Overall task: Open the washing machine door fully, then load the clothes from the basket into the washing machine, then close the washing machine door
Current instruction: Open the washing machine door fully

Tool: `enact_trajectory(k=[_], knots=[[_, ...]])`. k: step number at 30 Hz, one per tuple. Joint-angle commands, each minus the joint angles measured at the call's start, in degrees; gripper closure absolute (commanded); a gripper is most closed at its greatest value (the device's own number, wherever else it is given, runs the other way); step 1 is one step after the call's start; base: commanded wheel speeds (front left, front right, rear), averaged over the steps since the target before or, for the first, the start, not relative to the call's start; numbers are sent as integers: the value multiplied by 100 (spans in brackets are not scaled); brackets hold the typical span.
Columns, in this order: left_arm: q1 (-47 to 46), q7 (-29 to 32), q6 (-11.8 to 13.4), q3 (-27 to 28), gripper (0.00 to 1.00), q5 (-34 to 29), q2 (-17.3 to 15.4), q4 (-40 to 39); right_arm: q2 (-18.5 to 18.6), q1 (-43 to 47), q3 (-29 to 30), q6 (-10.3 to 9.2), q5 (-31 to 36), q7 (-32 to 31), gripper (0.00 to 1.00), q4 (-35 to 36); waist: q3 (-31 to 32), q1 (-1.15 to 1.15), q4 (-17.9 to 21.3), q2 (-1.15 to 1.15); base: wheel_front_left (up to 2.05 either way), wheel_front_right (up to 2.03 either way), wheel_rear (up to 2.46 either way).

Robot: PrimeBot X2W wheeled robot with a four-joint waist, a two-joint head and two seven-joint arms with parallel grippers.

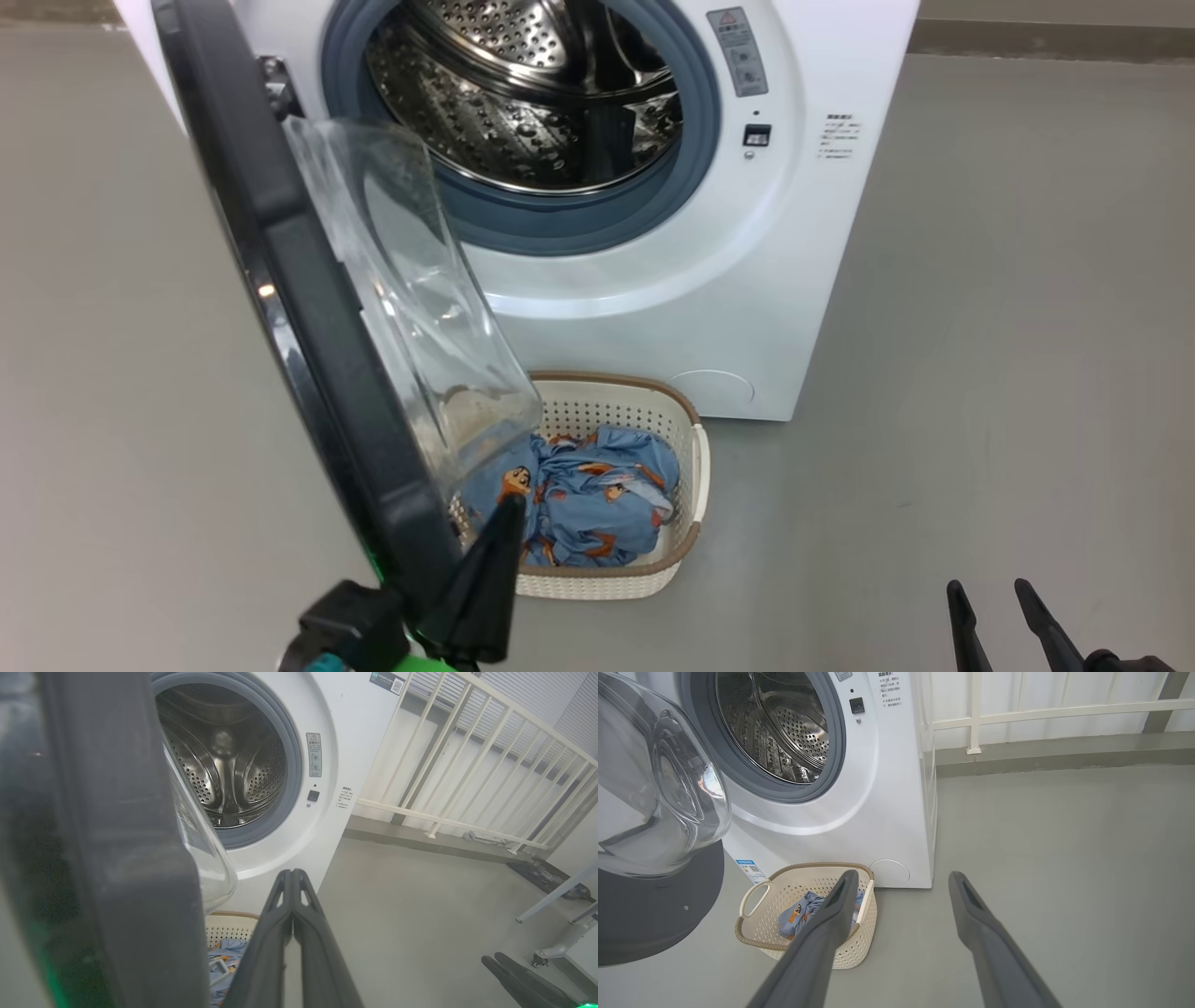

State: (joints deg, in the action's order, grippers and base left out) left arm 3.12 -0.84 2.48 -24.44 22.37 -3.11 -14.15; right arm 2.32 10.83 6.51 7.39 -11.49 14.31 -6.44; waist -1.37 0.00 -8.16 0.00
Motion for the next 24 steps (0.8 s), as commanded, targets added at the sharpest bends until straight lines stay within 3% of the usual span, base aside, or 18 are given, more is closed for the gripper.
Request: enact_trajectory(k=[1,10,24], knots=[[-273,-81,56,232,100,0,2,-113,62,-148,-115,10,-13,69,0,164,-34,0,-58,0,0,0,0],[-440,-221,368,432,100,45,9,30,57,-200,-125,10,-40,69,0,151,-105,0,-390,0,0,0,0],[-514,-203,527,518,100,-14,-54,97,56,-272,-172,10,-117,69,0,68,-112,0,-1095,0,0,0,0]])
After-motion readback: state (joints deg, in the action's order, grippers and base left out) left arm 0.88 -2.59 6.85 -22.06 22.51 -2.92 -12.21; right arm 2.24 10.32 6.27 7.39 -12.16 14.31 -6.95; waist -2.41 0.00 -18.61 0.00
